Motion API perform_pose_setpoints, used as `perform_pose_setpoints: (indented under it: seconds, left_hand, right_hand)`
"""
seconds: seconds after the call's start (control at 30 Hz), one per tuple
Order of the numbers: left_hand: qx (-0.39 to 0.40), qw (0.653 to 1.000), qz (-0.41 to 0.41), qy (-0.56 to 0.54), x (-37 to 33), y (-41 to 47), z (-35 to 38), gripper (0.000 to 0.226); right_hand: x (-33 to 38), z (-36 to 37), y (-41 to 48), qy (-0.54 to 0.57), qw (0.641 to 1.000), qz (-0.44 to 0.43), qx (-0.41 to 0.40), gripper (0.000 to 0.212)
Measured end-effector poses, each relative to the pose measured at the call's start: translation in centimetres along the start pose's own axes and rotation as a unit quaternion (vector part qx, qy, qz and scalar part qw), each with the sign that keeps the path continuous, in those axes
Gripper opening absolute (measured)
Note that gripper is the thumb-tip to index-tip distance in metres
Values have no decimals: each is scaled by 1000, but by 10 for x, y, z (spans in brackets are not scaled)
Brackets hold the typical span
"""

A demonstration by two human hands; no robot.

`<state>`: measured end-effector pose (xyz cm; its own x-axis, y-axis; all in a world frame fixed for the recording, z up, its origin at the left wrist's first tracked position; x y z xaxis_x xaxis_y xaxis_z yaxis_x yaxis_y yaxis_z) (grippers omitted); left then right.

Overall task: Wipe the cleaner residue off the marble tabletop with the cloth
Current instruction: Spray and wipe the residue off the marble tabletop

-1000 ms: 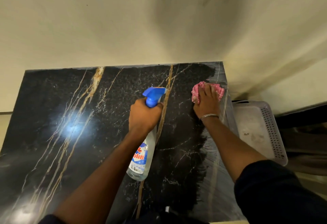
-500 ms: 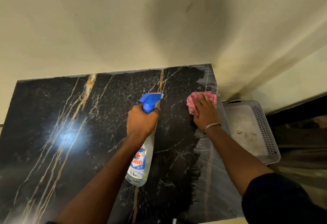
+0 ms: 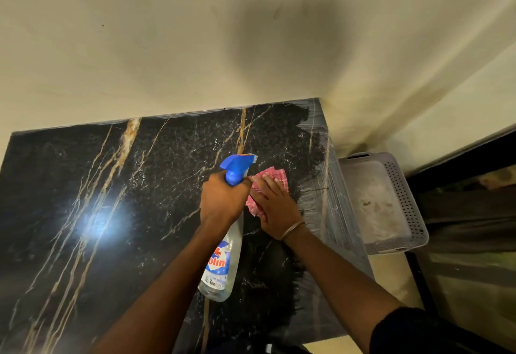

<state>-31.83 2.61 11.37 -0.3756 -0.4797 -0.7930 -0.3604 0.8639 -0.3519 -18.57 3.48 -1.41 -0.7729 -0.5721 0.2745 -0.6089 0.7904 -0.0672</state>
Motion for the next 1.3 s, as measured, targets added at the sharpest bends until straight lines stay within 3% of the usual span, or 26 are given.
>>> perform_pose_setpoints:
  seconds: [0.07,0.23,0.4,0.47,0.6,0.73,0.8,0.97,1.1,1.17,1.3]
  left_hand:
    - [7,1000,5,1,-1,-3,0,14]
    - [12,1000,21,-5,-1,-11,-2,19]
    - [-2,1000,13,-10,4,-19,-6,17]
    - [-5,1000,8,-9,7,-21,-8,16]
    - [-16,1000,2,-2,15,-26,-12,16]
    - [-11,1000,-6,0,21,-27,-16,16]
    - [1,1000,-5,0,24,-27,-17,15]
    - [4,1000,3,2,32,-35,-23,22]
    - [20,1000,11,0,38,-47,-24,21]
    - [29,999,13,5,42,-53,-22,18]
    - [23,999,10,21,49,-64,-20,22]
  right_hand:
    - [-24,-3,-8,-6,1000,11,8,72]
    - [-95,-24,-39,0,984,179,-4,68]
    - [-76,-22,-39,-12,965,261,-36,68]
    - [-46,-16,-36,-3,969,243,-42,68]
    - [17,8,-38,15,993,120,-10,70]
    - [21,18,-56,-5,999,27,20,72]
    - [0,10,-66,-22,999,43,8,73]
    - [-59,-9,-101,8,983,182,-32,71]
    - [-40,-10,-98,10,965,256,-62,72]
    - [-11,-4,-93,18,966,243,-82,78]
    - [56,27,-92,42,992,109,-37,77]
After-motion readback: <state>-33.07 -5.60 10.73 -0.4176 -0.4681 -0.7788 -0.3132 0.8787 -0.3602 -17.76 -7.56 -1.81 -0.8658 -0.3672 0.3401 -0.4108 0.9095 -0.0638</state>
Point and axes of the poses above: each hand's wrist, its own y-axis towards the middle knuckle, its own z-axis out of the palm, x = y × z, the point moved 5 cm from there along y, towards the middle knuckle, and after that the axes turned 1 degree about x, right-handed, at the moved point
